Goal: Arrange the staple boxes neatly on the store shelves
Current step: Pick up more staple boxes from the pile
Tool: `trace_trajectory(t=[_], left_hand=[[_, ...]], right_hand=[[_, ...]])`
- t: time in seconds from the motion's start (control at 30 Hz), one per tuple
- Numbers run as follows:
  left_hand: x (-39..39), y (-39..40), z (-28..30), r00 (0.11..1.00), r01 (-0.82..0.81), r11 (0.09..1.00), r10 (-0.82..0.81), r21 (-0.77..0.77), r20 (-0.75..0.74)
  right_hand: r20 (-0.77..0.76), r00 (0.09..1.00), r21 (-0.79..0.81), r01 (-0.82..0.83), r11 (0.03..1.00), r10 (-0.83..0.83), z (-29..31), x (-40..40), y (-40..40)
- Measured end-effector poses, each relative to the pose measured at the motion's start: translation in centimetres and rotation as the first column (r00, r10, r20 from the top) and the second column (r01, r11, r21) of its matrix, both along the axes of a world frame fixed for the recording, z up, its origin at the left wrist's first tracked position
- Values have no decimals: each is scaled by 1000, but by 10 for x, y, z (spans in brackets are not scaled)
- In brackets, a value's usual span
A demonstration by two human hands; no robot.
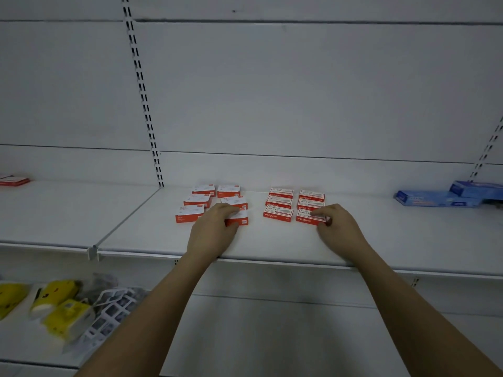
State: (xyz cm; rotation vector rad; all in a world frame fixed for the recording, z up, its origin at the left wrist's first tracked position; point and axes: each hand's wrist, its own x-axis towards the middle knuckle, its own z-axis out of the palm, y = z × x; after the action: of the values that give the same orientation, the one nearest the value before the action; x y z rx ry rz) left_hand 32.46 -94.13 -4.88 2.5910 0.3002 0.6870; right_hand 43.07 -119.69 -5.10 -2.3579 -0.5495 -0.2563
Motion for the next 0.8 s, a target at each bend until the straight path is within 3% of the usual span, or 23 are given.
trace_trajectory(t=[0.13, 0.23, 0.3, 0.43, 0.6, 0.8], left_hand=[[-18, -7, 7, 993, 0, 1000, 2, -20, 120], [-35, -7, 15, 991, -55, 998, 59, -33, 122], [-48, -5, 22, 995, -68, 998, 68, -3, 79], [-82, -3, 41, 990, -88, 990, 99, 111, -99], [-127, 31, 62, 927, -142, 974, 194, 178, -321], [-200, 91, 78, 901, -272, 941, 322, 201, -291]], right_hand=[[28, 997, 173, 67, 983, -72, 10, -13, -3], [127, 986, 243, 74, 967, -108, 24, -30, 2], [134, 990, 176, -58, 983, 34, 38, -48, 14], [-27, 932, -77, -363, 928, 362, 61, -95, 51], [-72, 884, -198, -467, 862, 462, 79, -149, 106], [-48, 842, -309, -524, 794, 537, 99, -200, 172]])
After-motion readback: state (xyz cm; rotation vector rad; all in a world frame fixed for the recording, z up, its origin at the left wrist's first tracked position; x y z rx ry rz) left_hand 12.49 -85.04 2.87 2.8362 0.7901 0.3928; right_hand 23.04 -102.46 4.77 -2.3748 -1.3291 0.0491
